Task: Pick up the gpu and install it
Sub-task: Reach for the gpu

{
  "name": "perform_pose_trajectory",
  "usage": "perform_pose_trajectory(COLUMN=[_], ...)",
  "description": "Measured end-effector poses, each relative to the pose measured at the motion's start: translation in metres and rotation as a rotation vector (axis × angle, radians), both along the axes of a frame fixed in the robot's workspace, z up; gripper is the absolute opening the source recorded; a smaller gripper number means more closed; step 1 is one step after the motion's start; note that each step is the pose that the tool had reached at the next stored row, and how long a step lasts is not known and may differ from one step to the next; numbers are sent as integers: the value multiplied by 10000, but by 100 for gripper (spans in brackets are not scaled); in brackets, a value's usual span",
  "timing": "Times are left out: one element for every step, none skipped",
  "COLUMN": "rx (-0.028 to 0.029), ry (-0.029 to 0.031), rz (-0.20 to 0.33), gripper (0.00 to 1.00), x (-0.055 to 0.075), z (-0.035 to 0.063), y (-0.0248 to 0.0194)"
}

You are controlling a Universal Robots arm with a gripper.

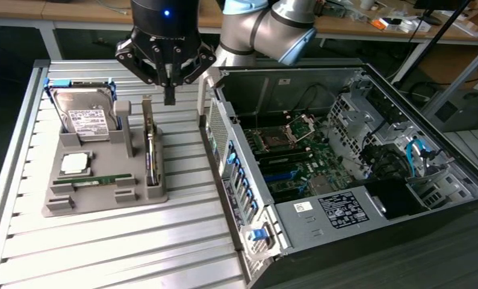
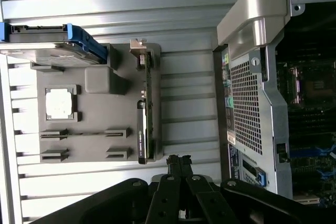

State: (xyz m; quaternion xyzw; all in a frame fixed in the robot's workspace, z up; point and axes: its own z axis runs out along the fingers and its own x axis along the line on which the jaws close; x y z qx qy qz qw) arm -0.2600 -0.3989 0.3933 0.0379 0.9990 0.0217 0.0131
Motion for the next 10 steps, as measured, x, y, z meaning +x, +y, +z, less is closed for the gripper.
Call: perform_pose_trajectory(rx=[0,0,0,0,0,-1,0,0,0,1], ry=[0,0,0,0,-1,1,0,0,0,-1], rz=[0,0,0,0,0,-1,0,0,-1,0], gripper=[11,11,11,11,11,11,11,11,11,11], x=[-12,-25,-41,-54,-66,-76,-86,-96,-106,-115], z=[0,0,0,0,0,0,0,-1,0,-1], y=[0,0,0,0,0,0,0,0,0,0])
